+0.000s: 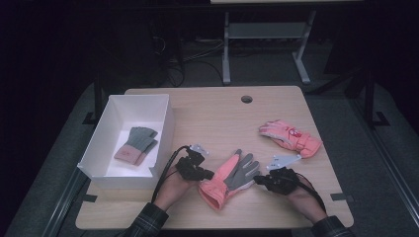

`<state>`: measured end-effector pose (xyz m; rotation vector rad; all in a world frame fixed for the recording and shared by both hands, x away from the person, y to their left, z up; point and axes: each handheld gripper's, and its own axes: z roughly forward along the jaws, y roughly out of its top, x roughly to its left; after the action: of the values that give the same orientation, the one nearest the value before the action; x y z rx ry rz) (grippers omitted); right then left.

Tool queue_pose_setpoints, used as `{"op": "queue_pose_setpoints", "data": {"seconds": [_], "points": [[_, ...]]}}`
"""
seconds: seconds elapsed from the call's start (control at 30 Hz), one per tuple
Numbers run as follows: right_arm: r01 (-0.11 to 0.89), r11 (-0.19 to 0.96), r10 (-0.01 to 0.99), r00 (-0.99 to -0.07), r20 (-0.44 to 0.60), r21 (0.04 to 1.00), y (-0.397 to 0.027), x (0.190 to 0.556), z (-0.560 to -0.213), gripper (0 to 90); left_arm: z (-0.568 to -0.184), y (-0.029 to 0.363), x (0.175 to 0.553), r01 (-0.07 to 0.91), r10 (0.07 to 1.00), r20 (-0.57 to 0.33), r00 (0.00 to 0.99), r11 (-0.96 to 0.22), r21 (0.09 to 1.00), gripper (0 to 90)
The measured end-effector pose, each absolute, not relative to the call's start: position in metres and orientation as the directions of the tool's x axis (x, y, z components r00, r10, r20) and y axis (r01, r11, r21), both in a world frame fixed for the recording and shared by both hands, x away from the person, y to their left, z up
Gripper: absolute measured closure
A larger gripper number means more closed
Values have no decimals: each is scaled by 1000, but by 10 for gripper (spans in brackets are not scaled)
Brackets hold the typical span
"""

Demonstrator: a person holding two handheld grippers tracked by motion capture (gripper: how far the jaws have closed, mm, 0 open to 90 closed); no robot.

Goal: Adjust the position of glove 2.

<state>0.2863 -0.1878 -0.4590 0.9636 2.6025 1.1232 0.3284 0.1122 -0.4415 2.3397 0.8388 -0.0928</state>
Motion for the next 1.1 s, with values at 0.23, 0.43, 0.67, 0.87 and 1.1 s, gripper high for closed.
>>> {"op": "queue_pose_setpoints", "data": {"seconds": [0.23, 0.43, 0.67, 0.87, 1.1], "points": [[530, 493, 646, -754, 117, 690, -179, 303, -462, 900, -441, 104, 324, 577, 518, -279, 808, -602, 553, 899], [549, 466, 671, -730, 127, 694, -174, 322, -460, 900, -446, 89, 317, 549, 467, -297, 833, -624, 556, 899], [546, 467, 675, -728, 119, 695, -168, 333, -460, 900, -449, 77, 314, 522, 424, -308, 851, -634, 570, 899], [546, 462, 678, -725, 118, 699, -164, 342, -460, 900, -451, 63, 309, 483, 386, -294, 874, -641, 596, 899], [555, 457, 679, -722, 130, 695, -169, 343, -457, 857, -449, 65, 305, 447, 376, -250, 892, -650, 615, 861]]}}
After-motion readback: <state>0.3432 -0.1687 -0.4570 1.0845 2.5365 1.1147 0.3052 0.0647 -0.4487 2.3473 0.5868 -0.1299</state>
